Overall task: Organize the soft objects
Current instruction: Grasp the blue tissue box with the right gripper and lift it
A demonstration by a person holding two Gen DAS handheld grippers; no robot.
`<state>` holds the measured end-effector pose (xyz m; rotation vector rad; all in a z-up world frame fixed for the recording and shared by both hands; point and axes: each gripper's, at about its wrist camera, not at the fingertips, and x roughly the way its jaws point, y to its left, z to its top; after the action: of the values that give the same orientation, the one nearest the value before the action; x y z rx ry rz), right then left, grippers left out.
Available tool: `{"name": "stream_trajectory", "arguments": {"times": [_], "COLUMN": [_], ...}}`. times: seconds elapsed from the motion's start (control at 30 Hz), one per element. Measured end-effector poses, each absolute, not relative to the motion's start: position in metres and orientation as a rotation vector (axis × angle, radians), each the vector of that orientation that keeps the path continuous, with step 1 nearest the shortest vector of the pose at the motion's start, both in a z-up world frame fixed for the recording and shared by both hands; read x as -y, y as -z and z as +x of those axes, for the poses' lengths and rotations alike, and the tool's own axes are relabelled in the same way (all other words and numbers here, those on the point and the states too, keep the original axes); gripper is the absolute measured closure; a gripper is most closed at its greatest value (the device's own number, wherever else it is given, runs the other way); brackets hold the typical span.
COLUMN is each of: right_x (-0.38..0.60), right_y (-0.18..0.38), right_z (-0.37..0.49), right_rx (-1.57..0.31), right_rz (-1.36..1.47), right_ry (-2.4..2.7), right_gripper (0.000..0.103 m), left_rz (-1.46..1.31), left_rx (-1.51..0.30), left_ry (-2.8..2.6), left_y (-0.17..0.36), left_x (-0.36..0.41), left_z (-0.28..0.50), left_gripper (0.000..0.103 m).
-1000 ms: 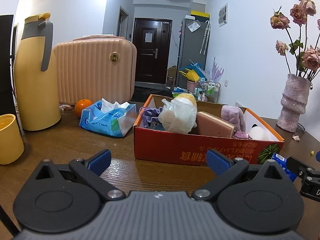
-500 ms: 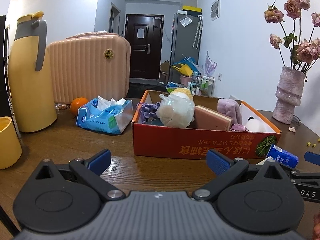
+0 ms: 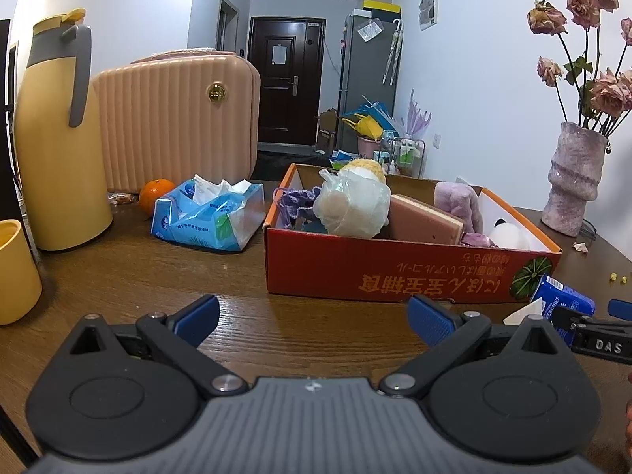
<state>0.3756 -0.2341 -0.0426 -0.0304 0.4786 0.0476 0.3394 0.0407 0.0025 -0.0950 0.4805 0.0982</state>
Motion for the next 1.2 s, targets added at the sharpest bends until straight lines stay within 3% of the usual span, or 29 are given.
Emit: {"name": "stream_trajectory", "arguments": {"times": [0.37,0.47,0.53,0.57,0.7,1.2], "right_x": [0.264,0.265,0.264,0.263,0.259,0.28], "right_y": [0.055,0.057,0.057,0.057,0.055,0.036], "right_z": [0.413,0.418,0.419,0.418,0.416,0.402], "right_rx": [-0.588,-0.602,-0.602,-0.599,-0.589,-0.482], "right_rz": [0.058,0.076,0.078,0.079,0.062,0.033], "right_ry": [-0.096,-0.139,-0.175,-0.199,-0.23,-0.204], "right_gripper": [0.023,0.035,0.061,0.069,0.08,0.08], "left_rz": [-0.052,-0.039,-0.034,-0.031,-0.024,-0.071], "left_rx": [-0.505,-0.51,-0.518,-0.521,-0.531,-0.579], "left_ry": [-0.093,-0.094,-0.093,-0.092,-0.091,-0.083], "left_y": [0.006,0.009,0.011,0.012,0.014,0.021], "left_x": [-0.028,-0.024,-0.022,-0.02,-0.014,0.018], "left_z": [0.345,0.346,0.347,0.348,0.35,0.371], "left_gripper": [0.0,0.0,0.0,0.0,0.0,0.0]}}
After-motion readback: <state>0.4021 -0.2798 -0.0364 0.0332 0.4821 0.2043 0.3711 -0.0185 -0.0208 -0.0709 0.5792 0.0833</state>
